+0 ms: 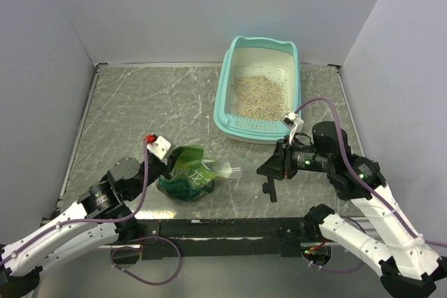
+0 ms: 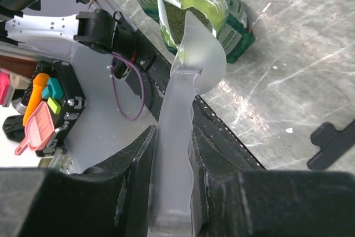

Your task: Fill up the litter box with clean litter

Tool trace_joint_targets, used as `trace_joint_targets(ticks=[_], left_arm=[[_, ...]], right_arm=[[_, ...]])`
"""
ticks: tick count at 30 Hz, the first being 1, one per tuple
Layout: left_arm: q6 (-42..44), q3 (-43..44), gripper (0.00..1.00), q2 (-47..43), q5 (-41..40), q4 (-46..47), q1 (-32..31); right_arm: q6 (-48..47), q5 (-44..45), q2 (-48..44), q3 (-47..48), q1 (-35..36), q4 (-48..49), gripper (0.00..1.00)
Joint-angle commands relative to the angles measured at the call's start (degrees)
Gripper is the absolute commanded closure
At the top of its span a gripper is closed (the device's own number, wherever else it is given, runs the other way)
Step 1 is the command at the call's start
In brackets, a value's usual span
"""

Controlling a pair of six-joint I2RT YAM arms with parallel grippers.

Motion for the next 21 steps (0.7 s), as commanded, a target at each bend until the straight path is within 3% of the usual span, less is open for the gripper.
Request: trace_joint_targets(ticks=[1,21], left_arm=[[-0.8,1.75,0.99,0.29,1.47,1.82,0.13],[-1.68,2.28,0.99,-0.33,1.91,1.83,0.13]], right_arm=[[3.29,-1.03,3.04,-1.26,3.71,6.74,1.0],[10.32,3.62,20.62,3.21,9.52,6.05,1.0]])
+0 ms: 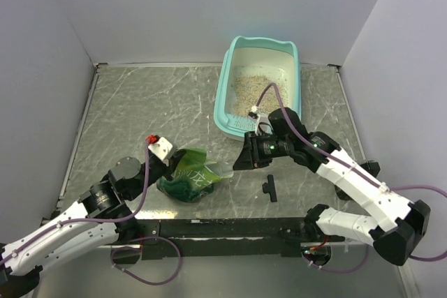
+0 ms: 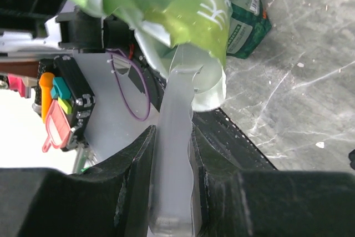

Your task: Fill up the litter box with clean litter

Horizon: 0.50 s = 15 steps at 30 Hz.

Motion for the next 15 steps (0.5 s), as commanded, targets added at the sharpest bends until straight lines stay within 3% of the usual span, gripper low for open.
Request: trace_joint_targets(ticks=[1,10,15], left_arm=[[-1.03,2.37,0.99,-0.9,-1.3,1.39,0.15],[-1.38,3.07,0.99,-1.69,-2.18,0.25,0.15],[-1.64,3.25,0.99,-2.12,-1.65,-0.02,0.24]], right_arm=[[3.26,1.95,3.35,3.96,1.15,-3.81,1.0],[3.09,7.74,12.75,13.45,2.37,-15.32,1.0],[4.14,8.11,16.89,14.78,3.6,-14.98,1.0]])
